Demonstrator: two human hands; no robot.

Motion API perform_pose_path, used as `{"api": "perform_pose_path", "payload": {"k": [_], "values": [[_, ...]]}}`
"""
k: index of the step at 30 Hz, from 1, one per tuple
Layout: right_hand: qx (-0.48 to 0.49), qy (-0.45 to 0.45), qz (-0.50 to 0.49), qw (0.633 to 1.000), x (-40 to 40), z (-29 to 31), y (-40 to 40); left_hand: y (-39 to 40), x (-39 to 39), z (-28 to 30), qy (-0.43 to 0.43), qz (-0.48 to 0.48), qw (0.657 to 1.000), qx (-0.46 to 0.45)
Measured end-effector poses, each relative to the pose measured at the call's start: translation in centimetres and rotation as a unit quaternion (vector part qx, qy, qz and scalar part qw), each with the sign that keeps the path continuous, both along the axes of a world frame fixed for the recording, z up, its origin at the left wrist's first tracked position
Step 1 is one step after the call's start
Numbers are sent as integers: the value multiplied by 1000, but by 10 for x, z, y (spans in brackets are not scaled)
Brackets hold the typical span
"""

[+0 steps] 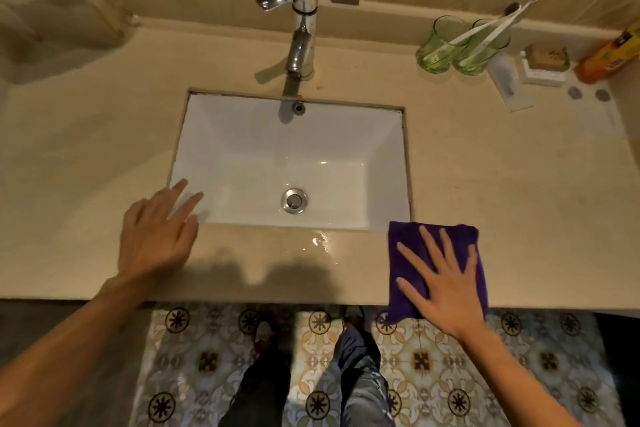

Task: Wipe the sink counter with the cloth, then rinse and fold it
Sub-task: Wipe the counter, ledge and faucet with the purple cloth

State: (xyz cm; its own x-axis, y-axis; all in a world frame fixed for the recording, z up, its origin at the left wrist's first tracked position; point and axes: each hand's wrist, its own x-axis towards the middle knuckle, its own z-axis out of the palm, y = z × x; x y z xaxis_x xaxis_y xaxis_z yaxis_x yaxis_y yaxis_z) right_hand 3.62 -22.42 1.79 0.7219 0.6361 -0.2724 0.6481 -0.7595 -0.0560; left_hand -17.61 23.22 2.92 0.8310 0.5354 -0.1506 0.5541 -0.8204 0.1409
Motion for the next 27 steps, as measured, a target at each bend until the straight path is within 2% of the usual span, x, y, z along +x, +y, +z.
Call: {"api": "perform_pose_path", "payload": {"k": [4, 12, 21, 27], "values": [[-6, 3, -19, 1000, -28, 0, 36, 50, -36, -4, 31, 10, 999, 25], [15, 21, 92, 995, -105, -3, 176, 128, -84, -15, 45, 15, 998, 48], [76, 74, 199, 974, -172, 1, 323, 184, -109, -33, -42, -19, 990, 134], [105, 90, 189, 972, -219, 0, 410, 195, -109, -29, 9, -3, 999, 42]]}}
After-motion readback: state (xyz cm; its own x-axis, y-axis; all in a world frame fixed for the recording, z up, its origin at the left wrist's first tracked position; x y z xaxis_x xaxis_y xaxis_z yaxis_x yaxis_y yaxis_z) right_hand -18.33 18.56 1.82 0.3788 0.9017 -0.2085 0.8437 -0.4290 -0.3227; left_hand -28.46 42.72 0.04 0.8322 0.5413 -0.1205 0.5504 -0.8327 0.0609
